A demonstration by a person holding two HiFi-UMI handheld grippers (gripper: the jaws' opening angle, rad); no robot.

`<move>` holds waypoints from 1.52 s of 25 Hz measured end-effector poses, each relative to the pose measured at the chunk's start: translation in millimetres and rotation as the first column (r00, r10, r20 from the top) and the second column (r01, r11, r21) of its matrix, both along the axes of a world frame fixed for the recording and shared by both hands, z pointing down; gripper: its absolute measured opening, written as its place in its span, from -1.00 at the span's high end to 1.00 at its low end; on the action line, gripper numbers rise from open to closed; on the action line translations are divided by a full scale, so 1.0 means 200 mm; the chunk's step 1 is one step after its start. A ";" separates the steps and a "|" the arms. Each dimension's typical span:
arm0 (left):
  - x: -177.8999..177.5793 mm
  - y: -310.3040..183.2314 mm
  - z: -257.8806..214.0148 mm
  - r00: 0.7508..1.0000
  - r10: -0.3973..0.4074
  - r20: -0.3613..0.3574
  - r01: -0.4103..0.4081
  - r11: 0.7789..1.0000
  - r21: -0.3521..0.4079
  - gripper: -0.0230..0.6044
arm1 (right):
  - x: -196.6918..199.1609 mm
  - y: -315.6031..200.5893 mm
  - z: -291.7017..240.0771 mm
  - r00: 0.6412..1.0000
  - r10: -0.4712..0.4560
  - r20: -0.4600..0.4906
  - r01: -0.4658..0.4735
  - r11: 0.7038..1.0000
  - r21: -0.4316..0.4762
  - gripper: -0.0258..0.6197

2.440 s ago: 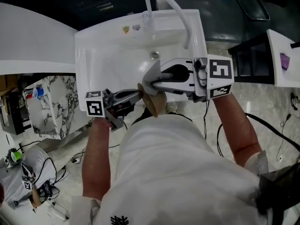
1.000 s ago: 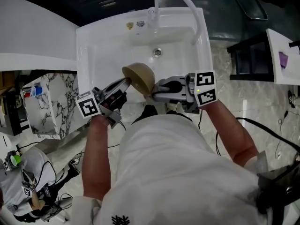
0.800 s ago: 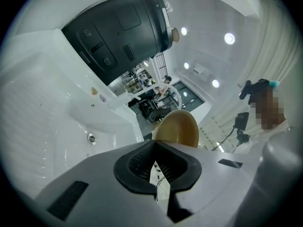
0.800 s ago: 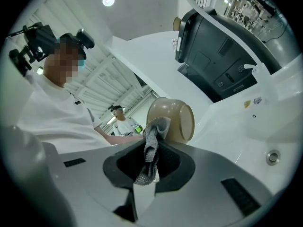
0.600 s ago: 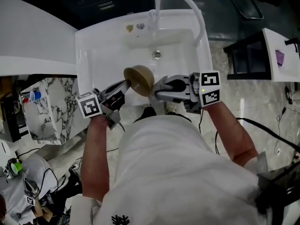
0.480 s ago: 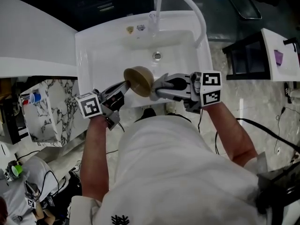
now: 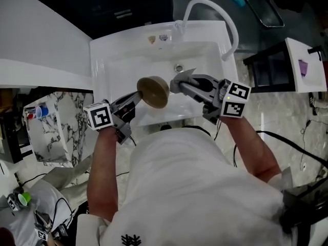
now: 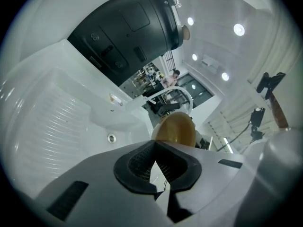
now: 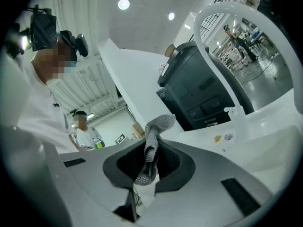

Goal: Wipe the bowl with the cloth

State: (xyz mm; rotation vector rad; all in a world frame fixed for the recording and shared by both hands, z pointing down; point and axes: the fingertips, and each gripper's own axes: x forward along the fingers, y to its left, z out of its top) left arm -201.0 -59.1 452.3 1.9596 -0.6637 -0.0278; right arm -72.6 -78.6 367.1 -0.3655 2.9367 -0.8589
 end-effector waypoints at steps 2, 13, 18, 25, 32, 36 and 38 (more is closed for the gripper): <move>-0.09 0.02 0.04 1.000 -0.009 0.023 0.009 1.000 0.000 0.89 | -0.05 0.01 0.03 0.999 0.048 -0.026 -0.048 0.999 0.018 0.79; -0.35 -0.11 0.18 0.974 -0.116 0.192 0.140 0.983 -0.116 0.89 | -0.09 0.03 0.06 0.977 0.147 -0.154 -0.140 0.989 0.052 0.79; -0.49 -0.23 0.31 0.937 -0.161 0.310 0.227 0.955 -0.189 0.89 | -0.09 0.05 0.07 0.968 0.169 -0.183 -0.166 0.986 0.036 0.79; -0.66 -0.39 0.51 0.875 -0.232 0.426 0.355 0.905 -0.236 0.89 | -0.06 0.13 0.09 0.957 0.194 -0.218 -0.188 0.981 0.045 0.79; -0.75 -0.53 0.68 0.839 -0.235 0.490 0.410 0.866 -0.287 0.89 | 0.01 0.19 0.12 0.935 0.261 -0.239 -0.256 0.965 0.054 0.79; -0.77 -0.58 0.73 0.838 -0.254 0.482 0.437 0.842 -0.316 0.89 | 0.08 0.21 0.12 0.920 0.300 -0.254 -0.296 0.954 0.055 0.79; -0.79 -0.60 0.75 0.832 -0.258 0.490 0.450 0.832 -0.326 0.89 | 0.12 0.22 0.12 0.912 0.321 -0.256 -0.320 0.946 0.045 0.79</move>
